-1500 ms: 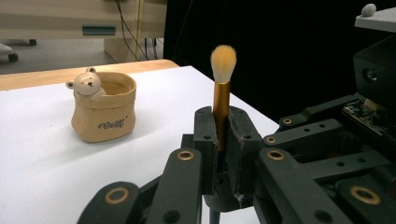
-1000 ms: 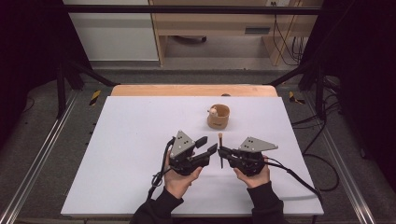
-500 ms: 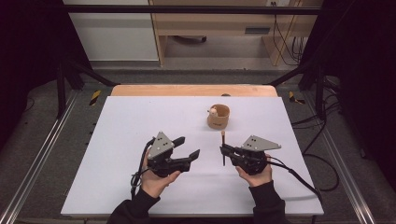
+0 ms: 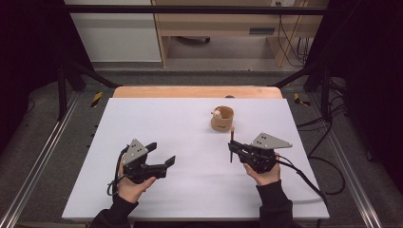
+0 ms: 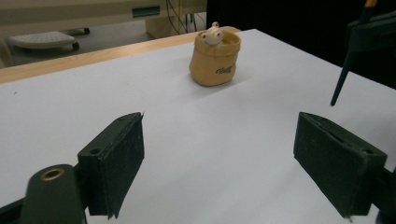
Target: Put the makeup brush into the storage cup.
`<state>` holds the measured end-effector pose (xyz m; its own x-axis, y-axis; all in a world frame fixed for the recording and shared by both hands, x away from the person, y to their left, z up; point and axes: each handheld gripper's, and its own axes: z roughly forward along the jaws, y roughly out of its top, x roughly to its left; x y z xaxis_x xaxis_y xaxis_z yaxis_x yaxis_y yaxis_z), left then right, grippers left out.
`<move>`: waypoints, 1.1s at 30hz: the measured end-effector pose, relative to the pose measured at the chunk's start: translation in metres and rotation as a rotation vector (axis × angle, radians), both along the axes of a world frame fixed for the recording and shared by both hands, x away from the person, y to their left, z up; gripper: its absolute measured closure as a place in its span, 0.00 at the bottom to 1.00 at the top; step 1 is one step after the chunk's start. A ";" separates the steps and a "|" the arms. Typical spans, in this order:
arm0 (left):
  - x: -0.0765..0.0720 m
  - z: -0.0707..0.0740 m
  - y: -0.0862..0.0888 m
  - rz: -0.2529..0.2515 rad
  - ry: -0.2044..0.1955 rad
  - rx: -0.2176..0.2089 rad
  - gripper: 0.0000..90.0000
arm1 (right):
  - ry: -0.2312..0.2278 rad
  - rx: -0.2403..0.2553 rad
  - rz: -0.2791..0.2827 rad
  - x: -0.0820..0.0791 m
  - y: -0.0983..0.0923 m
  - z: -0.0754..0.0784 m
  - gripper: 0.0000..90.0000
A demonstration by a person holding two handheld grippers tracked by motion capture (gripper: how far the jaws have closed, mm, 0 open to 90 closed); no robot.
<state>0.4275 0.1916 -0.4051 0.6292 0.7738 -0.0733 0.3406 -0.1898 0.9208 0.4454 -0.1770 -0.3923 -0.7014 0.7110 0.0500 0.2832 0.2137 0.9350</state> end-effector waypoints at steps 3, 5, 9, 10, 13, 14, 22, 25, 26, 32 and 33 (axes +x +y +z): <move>0.002 -0.006 0.008 0.018 0.013 0.007 0.17 | -0.006 0.000 -0.011 0.004 -0.001 0.001 0.92; 0.003 -0.009 0.013 0.032 0.022 0.011 0.16 | -0.005 0.003 -0.020 0.007 -0.001 0.001 0.92; 0.004 -0.014 0.021 0.046 0.036 0.025 0.16 | -0.009 0.003 -0.040 0.014 -0.003 0.001 0.92; 0.005 -0.015 0.022 0.048 0.040 0.030 0.16 | -0.007 0.003 -0.045 0.016 -0.003 0.001 0.92; 0.006 -0.018 0.027 0.055 0.049 0.034 0.16 | -0.012 0.005 -0.060 0.022 -0.004 0.002 0.92; 0.006 -0.019 0.029 0.057 0.050 0.036 0.16 | -0.017 0.004 -0.066 0.023 -0.005 0.003 0.92; 0.009 -0.025 0.035 0.077 0.064 0.052 0.16 | -0.046 0.011 -0.111 0.038 -0.006 0.009 0.92; 0.009 -0.026 0.037 0.077 0.069 0.054 0.15 | -0.059 0.011 -0.129 0.043 -0.005 0.014 0.92; 0.009 -0.027 0.037 0.077 0.069 0.055 0.15 | -0.065 0.011 -0.134 0.046 -0.005 0.015 0.92; 0.010 -0.028 0.039 0.081 0.073 0.059 0.15 | -0.067 0.018 -0.158 0.058 -0.003 0.020 0.92; 0.010 -0.028 0.039 0.081 0.073 0.057 0.15 | -0.067 0.019 -0.161 0.061 -0.002 0.020 0.92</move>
